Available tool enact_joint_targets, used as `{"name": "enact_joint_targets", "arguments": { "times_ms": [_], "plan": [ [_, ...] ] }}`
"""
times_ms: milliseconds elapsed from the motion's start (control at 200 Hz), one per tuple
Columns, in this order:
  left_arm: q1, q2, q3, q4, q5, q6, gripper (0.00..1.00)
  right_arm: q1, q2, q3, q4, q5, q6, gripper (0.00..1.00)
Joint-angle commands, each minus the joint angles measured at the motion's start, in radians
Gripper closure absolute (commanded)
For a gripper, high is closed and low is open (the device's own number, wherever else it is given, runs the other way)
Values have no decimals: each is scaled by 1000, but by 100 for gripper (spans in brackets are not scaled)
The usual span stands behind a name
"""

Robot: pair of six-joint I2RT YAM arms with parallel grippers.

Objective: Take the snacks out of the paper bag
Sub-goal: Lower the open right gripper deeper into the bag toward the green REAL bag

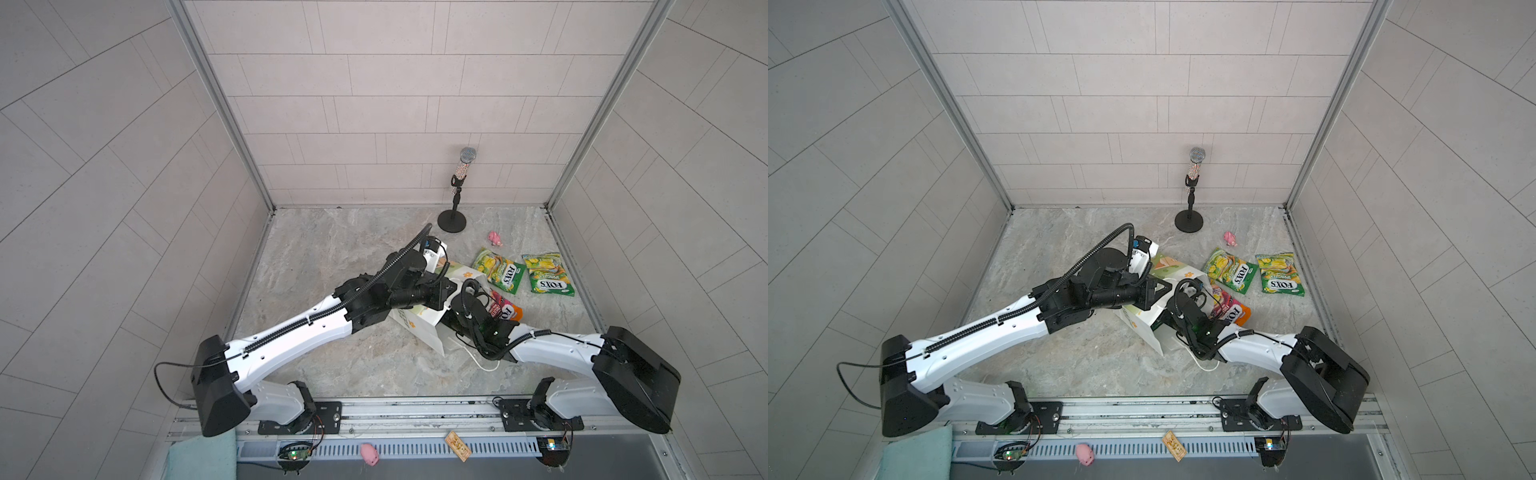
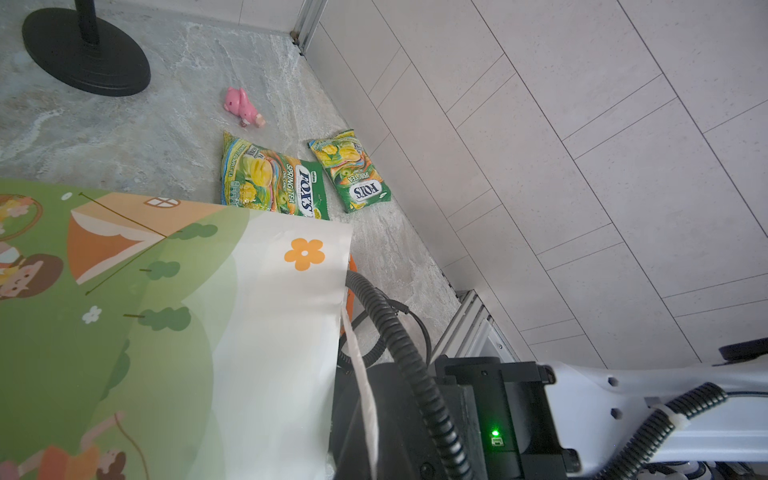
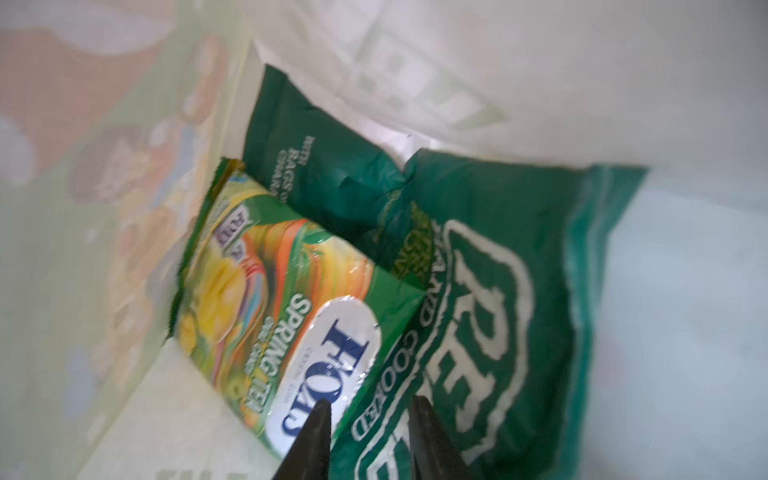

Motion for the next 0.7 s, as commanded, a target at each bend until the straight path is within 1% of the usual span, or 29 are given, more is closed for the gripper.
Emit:
{"name": "enact_joint_targets", "arguments": {
  "times_ms": [0,90,410,515,695],
  "plan": [
    [-7,-13,-5,12,10,6,100,4,36,28,-29,36,33,66],
    [-7,-12,-4,12,14,6,100,1,62,38,-22,32,47,63],
    [-13,-9,-1,12,23,7,100,-20,125,54,16,12,60,62],
    [-16,-5,4,13,27,8,100,-38,162,50,63,-16,84,59],
    [-19,-7,3,13,23,9,100,-69,242,45,192,-95,100,59]
  ]
}}
